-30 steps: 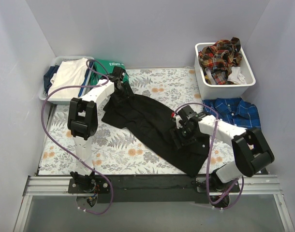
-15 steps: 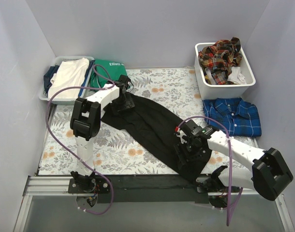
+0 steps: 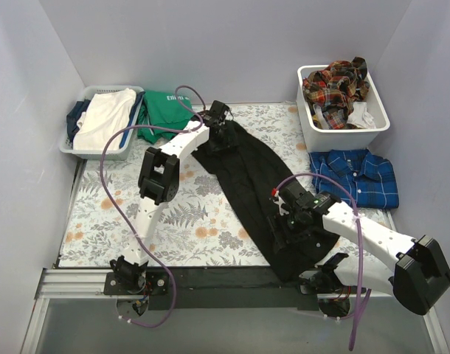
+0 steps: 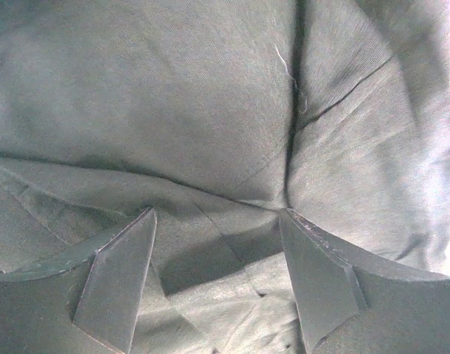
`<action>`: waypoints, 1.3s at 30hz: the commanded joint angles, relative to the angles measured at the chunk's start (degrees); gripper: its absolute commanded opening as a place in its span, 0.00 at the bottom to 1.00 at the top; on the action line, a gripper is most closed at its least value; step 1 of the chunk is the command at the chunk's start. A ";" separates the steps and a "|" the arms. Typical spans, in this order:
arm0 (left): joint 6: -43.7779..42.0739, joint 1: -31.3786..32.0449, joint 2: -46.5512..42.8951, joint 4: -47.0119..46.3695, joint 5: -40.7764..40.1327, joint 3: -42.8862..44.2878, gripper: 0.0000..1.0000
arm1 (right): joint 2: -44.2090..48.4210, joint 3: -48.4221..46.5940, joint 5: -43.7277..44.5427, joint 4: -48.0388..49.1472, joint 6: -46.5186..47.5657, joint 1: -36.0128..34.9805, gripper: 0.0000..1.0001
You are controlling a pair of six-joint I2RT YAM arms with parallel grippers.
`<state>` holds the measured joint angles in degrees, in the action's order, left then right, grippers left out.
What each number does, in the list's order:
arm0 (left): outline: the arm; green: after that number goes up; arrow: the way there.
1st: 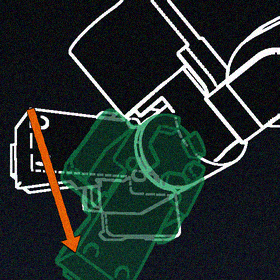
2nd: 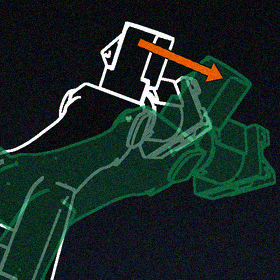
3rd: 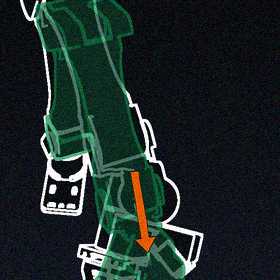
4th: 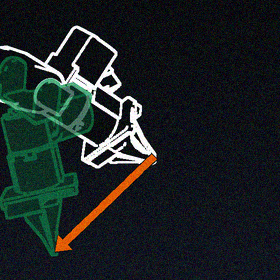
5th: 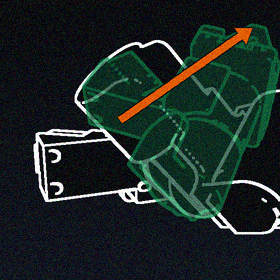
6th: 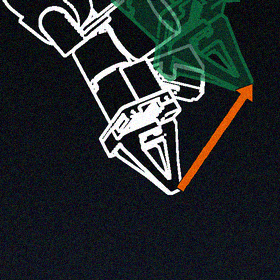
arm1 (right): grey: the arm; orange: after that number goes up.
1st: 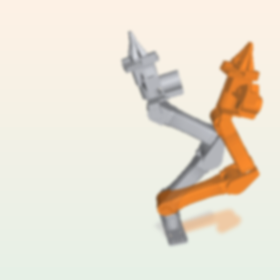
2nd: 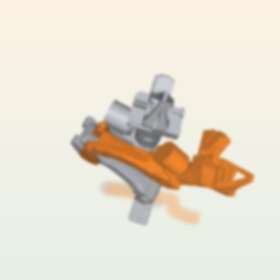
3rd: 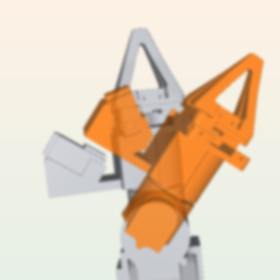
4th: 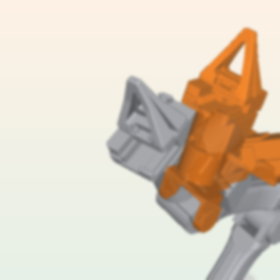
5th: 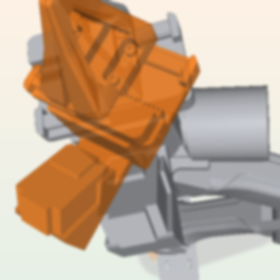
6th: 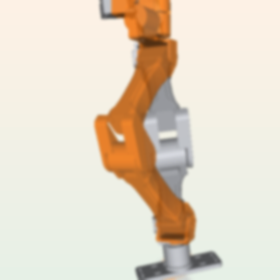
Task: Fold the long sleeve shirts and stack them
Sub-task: Fold the shirt
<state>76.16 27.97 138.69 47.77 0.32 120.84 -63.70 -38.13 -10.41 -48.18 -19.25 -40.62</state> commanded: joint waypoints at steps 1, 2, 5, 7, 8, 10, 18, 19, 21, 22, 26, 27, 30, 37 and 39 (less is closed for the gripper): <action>-2.76 0.78 9.66 -5.49 7.76 7.47 0.69 | 0.16 -3.88 4.51 0.10 -0.36 -0.42 0.76; -3.12 0.77 10.28 -7.67 8.12 8.35 0.69 | -0.19 -5.01 5.14 0.89 -0.09 -0.34 0.76; -2.16 0.51 11.51 -12.76 6.37 9.59 0.73 | -2.12 -7.73 6.81 2.74 0.79 -0.42 0.76; -0.76 -0.01 12.12 -15.24 6.62 9.68 0.73 | -3.09 -9.76 8.82 2.75 0.70 -0.42 0.76; 0.21 -0.54 12.39 -17.25 6.80 9.68 0.73 | -3.09 -10.64 9.62 2.74 0.35 -0.42 0.76; 0.31 -0.81 13.00 -19.19 6.28 9.77 0.73 | -2.83 -12.49 12.95 3.01 -0.35 -0.42 0.76; 1.88 -5.28 14.94 -25.52 7.41 11.62 0.77 | -8.00 -6.61 11.91 8.98 0.08 -0.51 0.76; 2.32 -6.51 15.20 -26.49 8.11 11.53 0.77 | -8.89 -6.35 11.65 10.55 0.61 -0.69 0.76; 2.76 -7.66 15.47 -29.57 10.39 12.14 0.77 | -11.86 -6.78 10.77 12.49 1.84 -0.86 0.76; 2.16 -8.45 15.38 -31.66 11.10 12.49 0.77 | -13.01 -7.13 8.59 14.41 3.50 -1.12 0.76; -2.41 -9.59 12.40 -34.58 11.55 14.17 0.78 | -23.10 -11.16 3.66 15.92 5.62 -2.44 0.75; -3.20 -9.68 9.95 -34.85 10.77 13.82 0.80 | -24.70 -12.40 2.60 16.19 5.88 -4.01 0.74; -4.97 -11.09 4.42 -35.11 10.93 11.98 0.87 | -30.94 -17.58 -0.91 17.16 7.20 -7.70 0.73; -5.32 -15.22 -3.51 -30.73 12.95 10.91 0.92 | -42.46 -31.37 -4.88 15.93 9.49 -18.52 0.73; -7.07 -15.31 -4.74 -29.14 12.87 10.82 0.92 | -45.80 -36.02 -5.05 13.66 9.84 -21.15 0.72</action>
<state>72.34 13.52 143.52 15.99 11.97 131.35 -103.83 -67.61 -10.90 -35.14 -11.60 -56.55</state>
